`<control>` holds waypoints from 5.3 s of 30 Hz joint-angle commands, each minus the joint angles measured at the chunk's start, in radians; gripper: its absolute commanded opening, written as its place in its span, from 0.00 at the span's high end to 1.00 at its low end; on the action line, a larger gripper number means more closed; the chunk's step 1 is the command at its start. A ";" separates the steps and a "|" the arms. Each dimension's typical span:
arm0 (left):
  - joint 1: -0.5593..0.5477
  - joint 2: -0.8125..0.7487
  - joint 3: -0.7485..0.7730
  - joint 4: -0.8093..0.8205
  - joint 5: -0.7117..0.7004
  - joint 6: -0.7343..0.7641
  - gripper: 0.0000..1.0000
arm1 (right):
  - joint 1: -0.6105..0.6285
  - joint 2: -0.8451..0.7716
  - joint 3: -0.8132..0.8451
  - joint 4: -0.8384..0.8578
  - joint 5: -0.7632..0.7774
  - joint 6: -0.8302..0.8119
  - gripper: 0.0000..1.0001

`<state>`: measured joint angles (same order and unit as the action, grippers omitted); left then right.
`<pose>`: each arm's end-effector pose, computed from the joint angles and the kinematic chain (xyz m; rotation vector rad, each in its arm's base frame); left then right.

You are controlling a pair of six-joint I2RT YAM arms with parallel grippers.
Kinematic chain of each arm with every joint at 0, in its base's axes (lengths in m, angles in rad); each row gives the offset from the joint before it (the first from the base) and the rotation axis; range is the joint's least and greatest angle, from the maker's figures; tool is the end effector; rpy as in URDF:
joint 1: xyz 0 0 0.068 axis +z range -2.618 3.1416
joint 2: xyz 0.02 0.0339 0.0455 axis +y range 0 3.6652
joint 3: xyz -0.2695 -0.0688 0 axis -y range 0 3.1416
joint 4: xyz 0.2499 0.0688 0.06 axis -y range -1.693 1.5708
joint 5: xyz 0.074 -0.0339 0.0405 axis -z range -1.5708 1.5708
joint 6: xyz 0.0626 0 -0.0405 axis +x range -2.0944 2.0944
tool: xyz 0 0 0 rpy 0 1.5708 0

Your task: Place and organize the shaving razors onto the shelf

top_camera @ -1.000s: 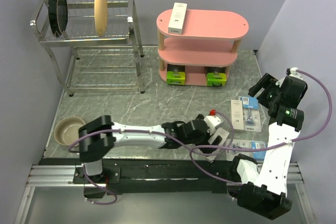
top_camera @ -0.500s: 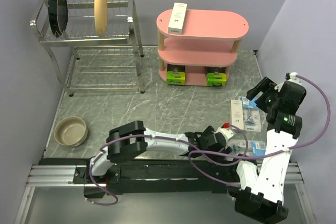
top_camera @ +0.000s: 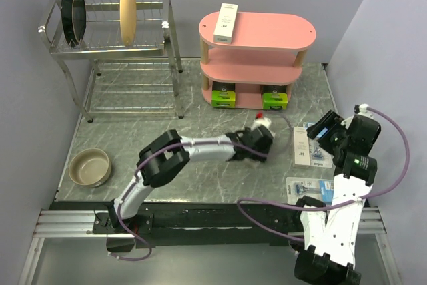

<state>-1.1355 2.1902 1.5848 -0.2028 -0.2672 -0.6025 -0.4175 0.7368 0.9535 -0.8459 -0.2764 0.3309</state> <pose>0.2296 -0.4545 0.1429 0.5080 2.3524 -0.5273 0.1533 -0.0493 0.3279 0.6527 2.0841 0.2547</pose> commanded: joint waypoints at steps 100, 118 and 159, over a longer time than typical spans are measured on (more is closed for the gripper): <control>0.738 -0.802 -0.516 0.054 0.315 0.000 0.01 | 0.819 0.761 1.096 -0.073 0.267 -0.222 0.56; 0.738 -0.856 -0.603 0.072 0.353 -0.028 0.01 | 0.737 1.084 1.473 -0.048 0.361 -0.196 0.53; 0.636 -0.820 -0.609 0.083 0.352 0.012 0.01 | 0.388 0.623 0.933 -0.044 0.413 -0.274 0.22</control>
<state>-0.4347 1.3746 0.9852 -0.1398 0.0937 -0.6392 0.1879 1.5570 2.1056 -0.8791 0.1417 0.1112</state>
